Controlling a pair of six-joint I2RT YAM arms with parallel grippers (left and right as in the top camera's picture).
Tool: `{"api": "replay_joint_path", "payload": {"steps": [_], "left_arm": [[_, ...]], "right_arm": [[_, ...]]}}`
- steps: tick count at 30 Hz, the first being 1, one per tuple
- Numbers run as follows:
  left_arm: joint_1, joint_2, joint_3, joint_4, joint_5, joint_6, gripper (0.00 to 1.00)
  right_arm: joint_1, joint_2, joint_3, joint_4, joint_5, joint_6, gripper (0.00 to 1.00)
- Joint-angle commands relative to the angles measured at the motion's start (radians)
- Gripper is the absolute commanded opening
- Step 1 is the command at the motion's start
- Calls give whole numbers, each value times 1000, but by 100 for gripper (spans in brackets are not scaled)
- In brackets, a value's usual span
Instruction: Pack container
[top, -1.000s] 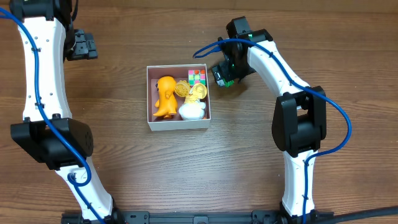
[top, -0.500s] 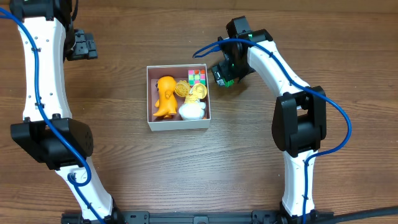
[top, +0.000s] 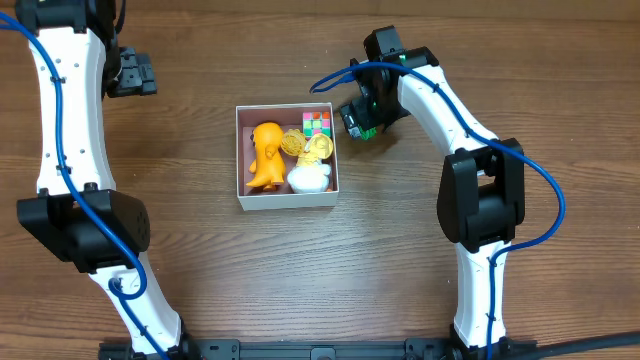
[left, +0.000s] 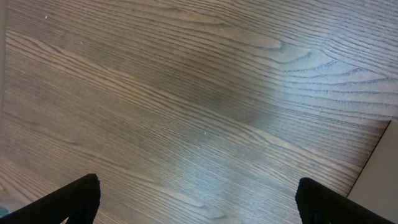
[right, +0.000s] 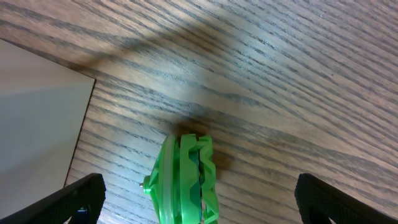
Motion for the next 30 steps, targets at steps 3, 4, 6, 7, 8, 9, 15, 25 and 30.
{"api": "replay_joint_path", "payload": {"steps": [3,4,6,7,8,9,15,25,30], "left_arm": [[0,13,19,-2,4,19,100],[0,13,19,-2,4,19,100],[0,13,19,-2,4,19,100],[0,13,19,-2,4,19,100],[0,13,19,-2,4,19,100],[0,13,19,-2,4,19,100],[0,13,19,-2,4,19,100],[0,13,19,-2,4,19,100],[0,13,19,-2,4,19,100]], "right_arm": [[3,20,-2,14,-9,-7,100],[3,21,-2,14,-9,-7,100],[2,21,-2,16,-9,-7,100],[2,21,-2,15,-8,-7,100],[2,21,-2,15,-8,-7,100],[2,21,-2,15,-8,-6,100],[2,33,-8,7,-9,-6,100],[2,34,-8,-7,-9,1,100],[2,34,-8,-6,-9,1,94]]}}
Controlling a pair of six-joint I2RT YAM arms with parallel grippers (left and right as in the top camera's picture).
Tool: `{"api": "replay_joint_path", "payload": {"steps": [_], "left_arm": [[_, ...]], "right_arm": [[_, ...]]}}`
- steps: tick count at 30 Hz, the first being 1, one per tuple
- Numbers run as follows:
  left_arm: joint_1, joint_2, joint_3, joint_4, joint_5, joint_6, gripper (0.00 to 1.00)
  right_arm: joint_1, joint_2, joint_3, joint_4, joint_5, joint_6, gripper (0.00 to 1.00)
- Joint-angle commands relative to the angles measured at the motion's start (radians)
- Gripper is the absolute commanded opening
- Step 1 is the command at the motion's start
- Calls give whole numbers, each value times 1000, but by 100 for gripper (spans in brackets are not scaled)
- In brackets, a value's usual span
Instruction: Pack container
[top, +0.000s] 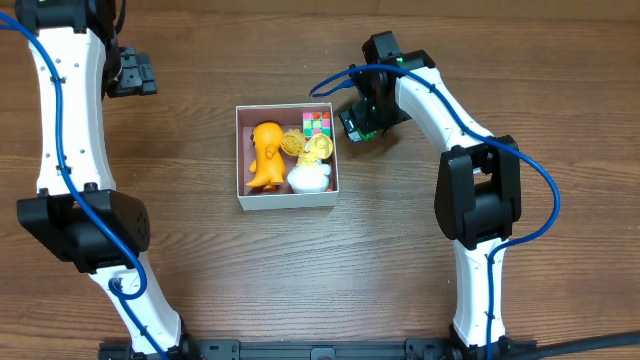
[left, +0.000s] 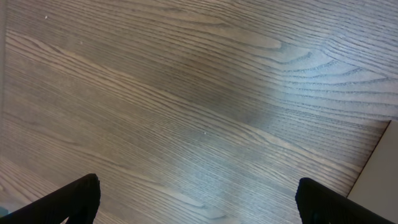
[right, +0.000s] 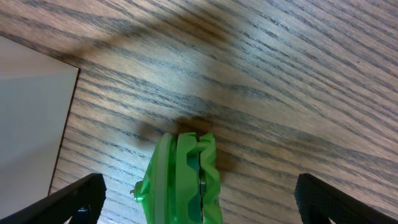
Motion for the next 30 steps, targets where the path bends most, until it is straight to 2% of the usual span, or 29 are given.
{"api": "replay_joint_path", "payload": {"steps": [1,2,3,5,7,9,11,18,21,30], "left_arm": [[0,13,19,-2,4,19,100],[0,13,19,-2,4,19,100],[0,13,19,-2,4,19,100],[0,13,19,-2,4,19,100],[0,13,19,-2,4,19,100],[0,13,19,-2,4,19,100],[0,13,19,-2,4,19,100],[0,13,19,-2,4,19,100],[0,13,19,-2,4,19,100],[0,13,19,-2,4,19,100]], "right_arm": [[2,7,-2,2,-9,0,90],[2,7,-2,0,-9,4,81],[2,7,-2,1,-8,9,80],[2,7,-2,5,-6,34,82],[2,7,-2,10,-5,47,88],[2,7,-2,17,-6,50,88],[2,7,-2,23,-6,50,76],[2,7,-2,23,-6,53,64],[2,7,-2,23,-6,53,54],[2,6,7,21,11,87,52]]}}
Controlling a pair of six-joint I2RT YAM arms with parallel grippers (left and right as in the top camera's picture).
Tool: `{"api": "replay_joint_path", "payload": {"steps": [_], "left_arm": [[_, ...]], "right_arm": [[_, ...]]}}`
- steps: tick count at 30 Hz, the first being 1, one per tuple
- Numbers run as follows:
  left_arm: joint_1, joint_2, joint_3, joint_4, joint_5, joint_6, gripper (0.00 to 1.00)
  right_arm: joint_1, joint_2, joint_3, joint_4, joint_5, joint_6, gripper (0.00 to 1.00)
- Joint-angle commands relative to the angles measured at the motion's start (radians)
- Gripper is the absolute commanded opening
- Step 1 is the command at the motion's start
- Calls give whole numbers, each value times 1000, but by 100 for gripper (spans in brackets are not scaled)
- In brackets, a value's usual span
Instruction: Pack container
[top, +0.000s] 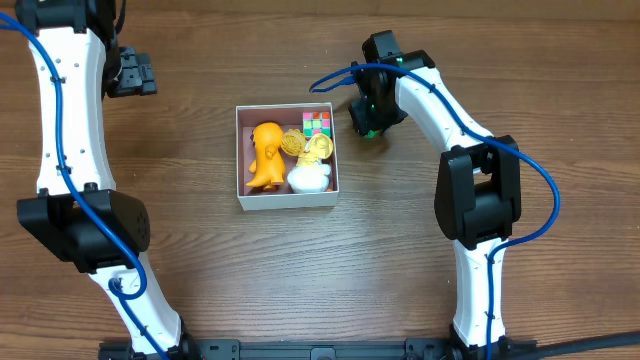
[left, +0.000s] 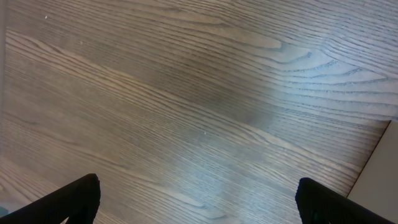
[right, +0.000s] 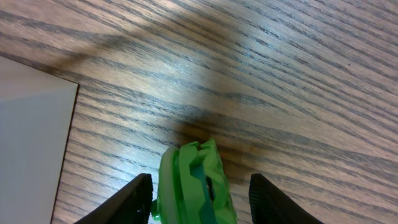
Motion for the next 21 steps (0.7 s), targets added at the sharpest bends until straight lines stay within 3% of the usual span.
{"api": "replay_joint_path", "payload": {"steps": [1,11,17,21], "left_arm": [[0,13,19,-2,4,19,100],[0,13,19,-2,4,19,100],[0,13,19,-2,4,19,100],[0,13,19,-2,4,19,100]], "right_arm": [[2,6,11,1,19,37,52],[2,6,74,-30,28,46,45],[2,6,74,-31,28,50,32],[2,6,74,-35,28,50,32]]}}
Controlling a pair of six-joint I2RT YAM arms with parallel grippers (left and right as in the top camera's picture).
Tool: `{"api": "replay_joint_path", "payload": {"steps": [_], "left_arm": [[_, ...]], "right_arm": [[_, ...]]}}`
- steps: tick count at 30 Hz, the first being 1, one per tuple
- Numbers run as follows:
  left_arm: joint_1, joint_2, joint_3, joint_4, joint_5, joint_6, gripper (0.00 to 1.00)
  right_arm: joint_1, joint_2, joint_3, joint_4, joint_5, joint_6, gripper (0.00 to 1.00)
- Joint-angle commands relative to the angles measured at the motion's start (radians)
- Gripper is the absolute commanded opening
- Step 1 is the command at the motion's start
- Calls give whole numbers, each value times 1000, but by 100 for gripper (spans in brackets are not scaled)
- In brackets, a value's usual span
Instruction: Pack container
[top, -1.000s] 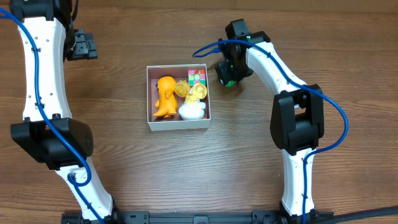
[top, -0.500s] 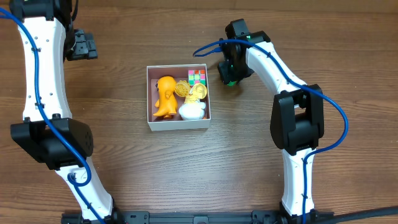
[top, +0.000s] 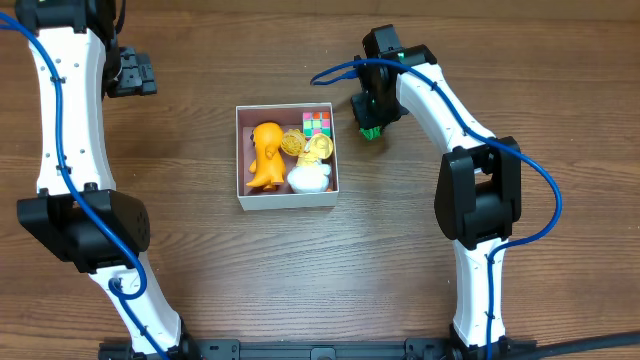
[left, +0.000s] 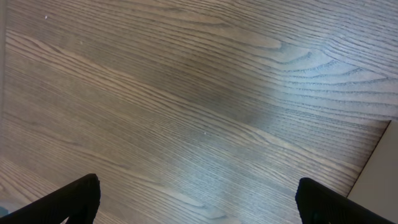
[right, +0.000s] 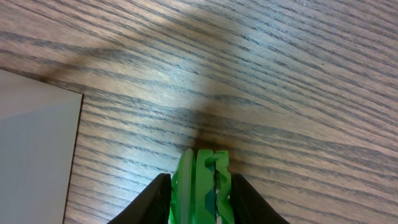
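A white open box sits mid-table and holds an orange figure, a yellow toy, a white toy and a colourful cube. Just right of the box, my right gripper is shut on a green toothed disc toy, standing on edge against the wood; both fingers press its flat faces. The box's corner lies to the left in the right wrist view. My left gripper hangs open at the far left over bare wood, its fingers wide apart.
The wooden table surrounds the box. A pale edge of the box shows at the right of the left wrist view. Both arm bases stand at the near edge of the table.
My right gripper's fingers have come in from a small gap on each side and now press the green toy's faces. The toy stands more upright. The left arm has not moved.
My right gripper first stood wide open around the green toy beside the box, and stayed so a second later, slightly nearer. Then the fingers had narrowed close to the toy. Now they clamp it. The left gripper stayed open and still throughout.
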Motion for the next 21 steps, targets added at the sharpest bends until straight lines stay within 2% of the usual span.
{"api": "replay_joint_path", "payload": {"steps": [1,11,21], "left_arm": [[0,13,19,-2,4,19,100],[0,13,19,-2,4,19,100],[3,13,19,-2,4,19,100]], "right_arm": [[2,6,30,2,8,2,32],[2,6,44,-2,9,2,31],[2,5,257,-92,9,3,27]]}}
